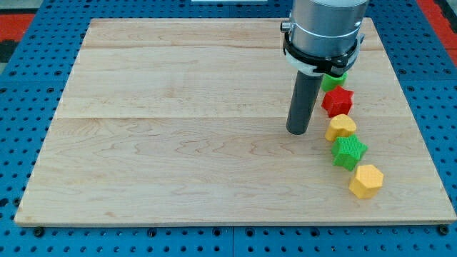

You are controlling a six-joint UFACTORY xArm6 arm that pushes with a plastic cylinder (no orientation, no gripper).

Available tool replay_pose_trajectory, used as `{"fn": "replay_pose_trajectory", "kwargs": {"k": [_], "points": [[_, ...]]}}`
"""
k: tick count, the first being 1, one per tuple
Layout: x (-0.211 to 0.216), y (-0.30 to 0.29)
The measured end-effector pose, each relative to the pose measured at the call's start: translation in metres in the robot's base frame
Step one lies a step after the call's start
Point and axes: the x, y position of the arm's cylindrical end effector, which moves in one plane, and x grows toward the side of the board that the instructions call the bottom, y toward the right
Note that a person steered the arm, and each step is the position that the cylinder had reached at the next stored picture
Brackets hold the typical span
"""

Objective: Place the arm at the bottom right corner of the board

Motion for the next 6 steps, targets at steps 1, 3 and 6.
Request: {"fn": "replay_pose_trajectory", "kwargs": {"k": [1,3,6], "points": [[0.006,0.008],[0.000,0.035],[0.147,0.101]]}}
